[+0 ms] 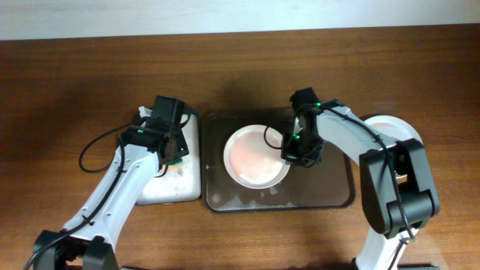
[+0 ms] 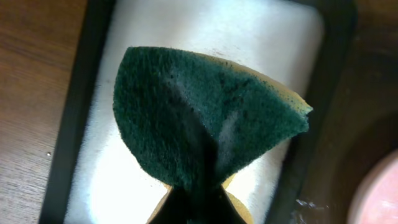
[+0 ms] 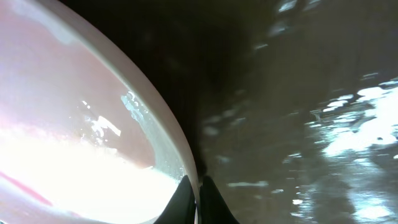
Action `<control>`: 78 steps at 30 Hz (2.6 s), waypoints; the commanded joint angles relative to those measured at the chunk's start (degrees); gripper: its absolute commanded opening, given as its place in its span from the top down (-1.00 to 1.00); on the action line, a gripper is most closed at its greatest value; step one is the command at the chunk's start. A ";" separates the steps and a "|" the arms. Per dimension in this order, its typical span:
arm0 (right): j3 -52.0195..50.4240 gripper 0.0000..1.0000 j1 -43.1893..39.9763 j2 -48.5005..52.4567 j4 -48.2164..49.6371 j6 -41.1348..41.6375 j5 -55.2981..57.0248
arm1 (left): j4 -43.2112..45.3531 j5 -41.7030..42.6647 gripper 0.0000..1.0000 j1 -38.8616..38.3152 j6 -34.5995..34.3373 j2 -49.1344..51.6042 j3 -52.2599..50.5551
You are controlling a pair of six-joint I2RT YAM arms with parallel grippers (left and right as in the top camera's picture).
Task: Clean dirty plates on tray and stack at the side
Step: 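Return the sponge to the white tray with the left gripper, then lift the pink plate with the right gripper and stack it on the right pile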
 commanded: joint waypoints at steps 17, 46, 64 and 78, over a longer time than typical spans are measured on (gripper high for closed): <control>-0.09 0.92 2.71 -21.16 -1.51 -8.28 33.38 | 6.47 6.01 1.00 1.42 9.53 7.04 -4.52; -0.11 0.92 26.01 -22.03 1.57 1.60 60.87 | 7.04 6.01 1.00 1.42 9.51 11.67 -4.52; -0.35 0.92 -36.61 -20.22 -5.35 4.63 26.82 | 7.28 6.01 1.00 1.42 9.51 11.67 -4.52; -1.31 0.03 -41.35 -18.91 -6.45 -4.13 7.50 | 5.46 5.99 0.37 1.42 16.11 9.53 1.27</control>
